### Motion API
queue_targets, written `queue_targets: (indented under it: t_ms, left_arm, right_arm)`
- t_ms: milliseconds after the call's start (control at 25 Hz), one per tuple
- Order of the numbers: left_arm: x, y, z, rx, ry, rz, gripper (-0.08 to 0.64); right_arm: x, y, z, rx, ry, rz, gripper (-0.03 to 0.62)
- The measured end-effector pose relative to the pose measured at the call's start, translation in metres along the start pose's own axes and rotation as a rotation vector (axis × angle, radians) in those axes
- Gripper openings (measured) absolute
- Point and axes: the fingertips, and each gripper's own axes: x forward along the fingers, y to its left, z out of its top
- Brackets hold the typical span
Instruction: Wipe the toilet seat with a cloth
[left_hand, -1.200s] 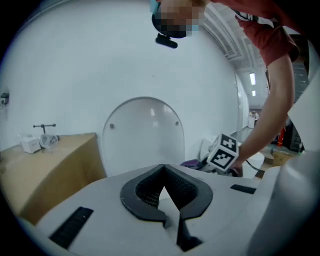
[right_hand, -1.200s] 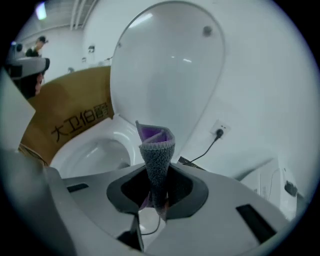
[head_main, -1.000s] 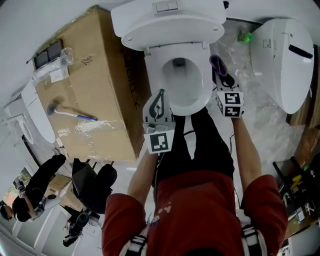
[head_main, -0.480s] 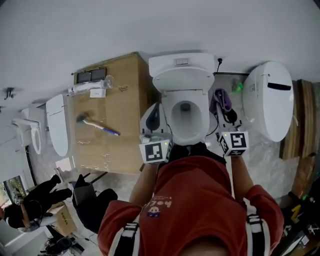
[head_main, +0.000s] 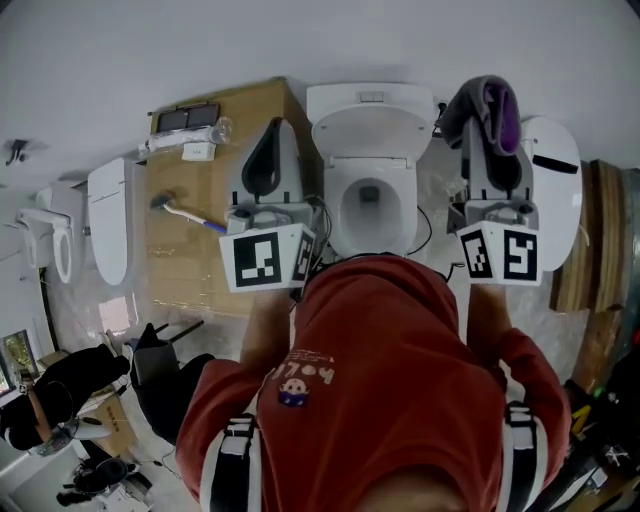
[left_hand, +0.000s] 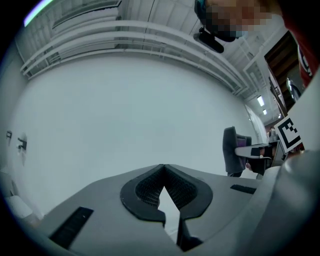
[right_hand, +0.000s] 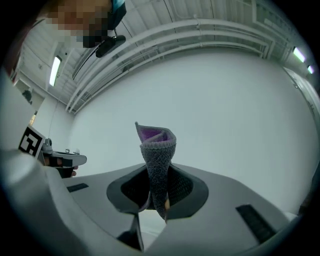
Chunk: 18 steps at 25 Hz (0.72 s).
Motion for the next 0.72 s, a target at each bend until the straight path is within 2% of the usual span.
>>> queue_targets:
  t_ms: [240, 720]
  left_arm:
    - [-0.001, 0.005, 0.020, 0.012, -0.030, -0.005, 0.014]
    - [-0.002, -0.006, 0.014, 0.044, -0.016, -0.012, 0.014]
  right_arm:
    - [0.001, 0.013, 0.017, -0.040, -0.033, 0.011, 0.063]
    - [0.003, 0.013, 0.008, -0.057, -0.004, 0.015, 0.064]
